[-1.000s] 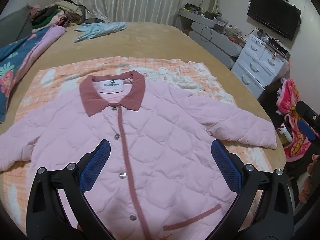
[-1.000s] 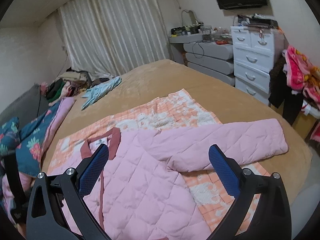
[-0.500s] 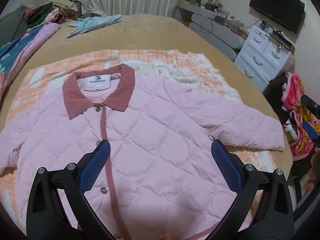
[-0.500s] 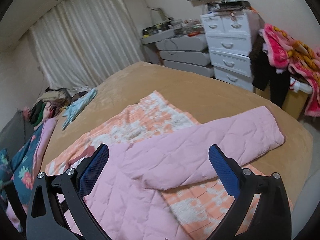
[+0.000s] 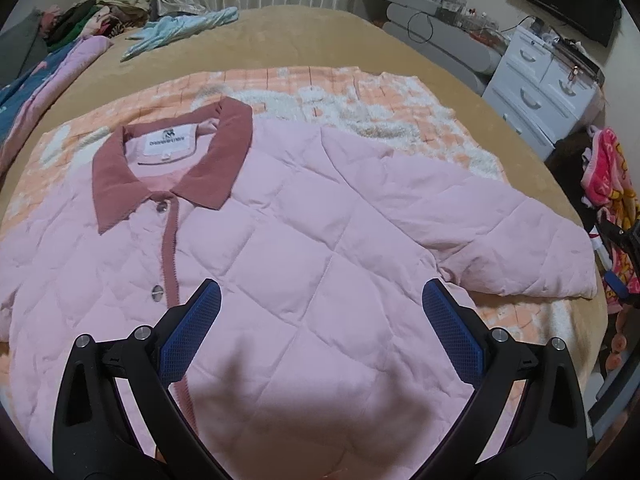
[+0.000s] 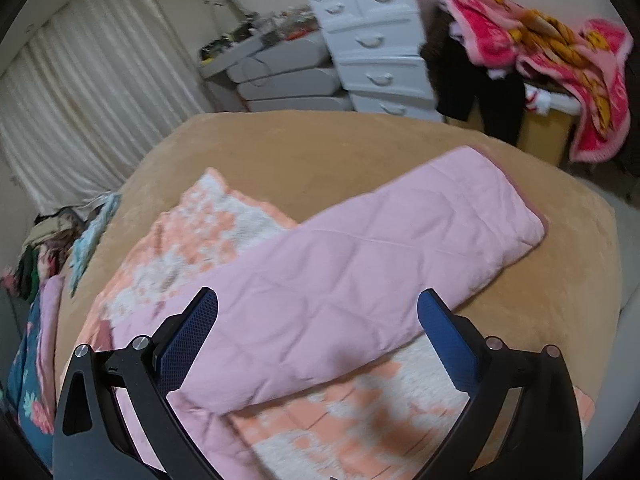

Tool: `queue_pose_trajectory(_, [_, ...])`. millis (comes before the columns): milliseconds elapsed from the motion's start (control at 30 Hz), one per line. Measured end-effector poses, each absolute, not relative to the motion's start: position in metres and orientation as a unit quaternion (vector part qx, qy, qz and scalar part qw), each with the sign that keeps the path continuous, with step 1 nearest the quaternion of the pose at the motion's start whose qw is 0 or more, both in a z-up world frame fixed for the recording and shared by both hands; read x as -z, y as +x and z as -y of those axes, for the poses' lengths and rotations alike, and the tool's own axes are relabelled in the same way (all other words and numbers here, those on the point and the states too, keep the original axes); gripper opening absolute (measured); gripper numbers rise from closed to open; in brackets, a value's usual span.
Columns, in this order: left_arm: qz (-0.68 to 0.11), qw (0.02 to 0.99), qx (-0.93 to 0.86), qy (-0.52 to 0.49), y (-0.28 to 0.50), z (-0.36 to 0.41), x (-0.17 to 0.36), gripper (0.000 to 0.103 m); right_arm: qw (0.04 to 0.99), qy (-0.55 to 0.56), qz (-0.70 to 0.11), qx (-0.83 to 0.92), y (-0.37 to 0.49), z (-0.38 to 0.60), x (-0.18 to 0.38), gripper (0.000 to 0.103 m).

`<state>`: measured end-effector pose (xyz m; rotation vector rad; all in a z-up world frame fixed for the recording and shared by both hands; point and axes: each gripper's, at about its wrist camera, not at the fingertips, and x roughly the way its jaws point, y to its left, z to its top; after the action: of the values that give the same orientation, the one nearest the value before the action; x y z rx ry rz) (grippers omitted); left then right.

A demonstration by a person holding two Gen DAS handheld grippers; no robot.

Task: Fold large clothes
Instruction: 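Move the right tool to the jacket sleeve cuff and grasp it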

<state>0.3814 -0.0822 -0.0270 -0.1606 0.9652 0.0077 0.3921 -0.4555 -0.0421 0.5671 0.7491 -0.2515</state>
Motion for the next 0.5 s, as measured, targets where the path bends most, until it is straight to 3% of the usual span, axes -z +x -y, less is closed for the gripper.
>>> queue_pose_trajectory(500, [-0.478, 0.874, 0.013, -0.092, 0.414, 0.098, 0.053, 0.095, 0.825, 0.364, -0.385, 0.196, 0.402, 0.526, 0.108, 0.099])
